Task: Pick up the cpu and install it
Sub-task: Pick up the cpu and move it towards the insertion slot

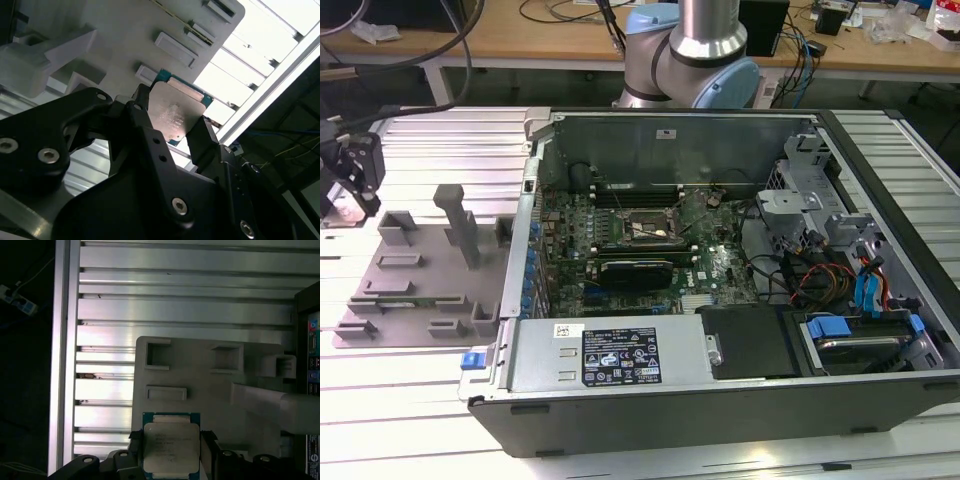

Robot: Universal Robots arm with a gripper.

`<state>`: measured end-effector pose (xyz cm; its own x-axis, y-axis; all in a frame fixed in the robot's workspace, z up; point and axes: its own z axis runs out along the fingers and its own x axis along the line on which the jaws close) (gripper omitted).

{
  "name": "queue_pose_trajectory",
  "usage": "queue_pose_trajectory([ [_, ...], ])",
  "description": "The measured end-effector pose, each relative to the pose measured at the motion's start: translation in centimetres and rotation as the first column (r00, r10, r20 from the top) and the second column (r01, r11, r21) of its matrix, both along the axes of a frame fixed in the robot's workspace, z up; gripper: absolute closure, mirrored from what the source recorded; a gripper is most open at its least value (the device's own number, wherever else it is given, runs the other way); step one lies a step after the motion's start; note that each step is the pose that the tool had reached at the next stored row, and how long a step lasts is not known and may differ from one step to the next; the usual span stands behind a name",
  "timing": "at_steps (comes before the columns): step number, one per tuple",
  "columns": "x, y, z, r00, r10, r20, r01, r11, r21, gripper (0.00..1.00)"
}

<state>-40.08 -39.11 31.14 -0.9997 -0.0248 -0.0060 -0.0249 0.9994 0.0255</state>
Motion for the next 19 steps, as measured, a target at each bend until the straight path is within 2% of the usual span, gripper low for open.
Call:
queue_pose_trajectory([
  [9, 0.0, 0.0, 0.62, 1.0, 0.0, -0.0001, 0.0, 1.0, -0.0001, 0.45],
  [19, 0.0, 0.0, 2.37, 1.0, 0.0, 0.0, 0.0, 1.0, -0.0001, 0.45],
])
